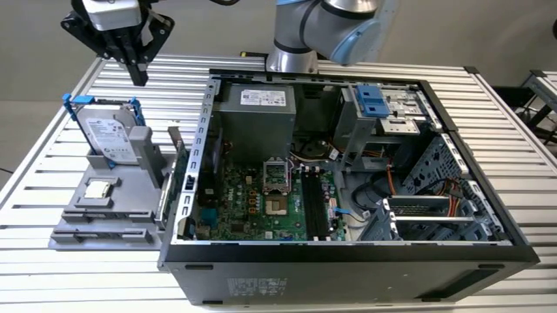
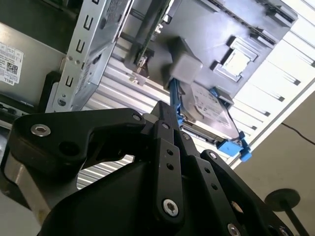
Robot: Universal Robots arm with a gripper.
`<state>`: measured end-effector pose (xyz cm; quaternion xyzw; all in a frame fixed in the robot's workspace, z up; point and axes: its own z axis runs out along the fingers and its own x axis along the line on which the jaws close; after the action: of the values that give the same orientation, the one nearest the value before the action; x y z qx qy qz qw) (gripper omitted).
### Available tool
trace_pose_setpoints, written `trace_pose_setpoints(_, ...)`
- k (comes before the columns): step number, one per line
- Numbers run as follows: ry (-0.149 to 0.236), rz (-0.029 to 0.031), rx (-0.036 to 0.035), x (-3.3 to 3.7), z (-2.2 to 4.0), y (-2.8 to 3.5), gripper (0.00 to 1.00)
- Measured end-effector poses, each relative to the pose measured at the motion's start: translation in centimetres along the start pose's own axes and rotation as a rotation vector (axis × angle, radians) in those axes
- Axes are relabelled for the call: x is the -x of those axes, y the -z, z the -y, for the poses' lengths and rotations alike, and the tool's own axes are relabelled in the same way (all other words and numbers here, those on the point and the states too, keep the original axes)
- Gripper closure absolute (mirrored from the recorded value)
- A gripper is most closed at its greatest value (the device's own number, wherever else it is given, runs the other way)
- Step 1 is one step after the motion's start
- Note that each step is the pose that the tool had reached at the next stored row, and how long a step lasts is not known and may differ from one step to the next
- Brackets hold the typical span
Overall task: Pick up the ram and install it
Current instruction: 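Reach for the ram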
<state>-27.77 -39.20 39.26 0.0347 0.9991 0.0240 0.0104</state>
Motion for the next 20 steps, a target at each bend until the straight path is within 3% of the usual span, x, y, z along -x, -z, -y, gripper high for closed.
trace_pose_setpoints(9, 0.000, 0.0000, 0.0000, -1.05, 0.07, 0.03, 1.00)
trace_pose_setpoints(20, 0.000, 0.0000, 0.0000, -1.34, 0.08, 0.05, 1.00)
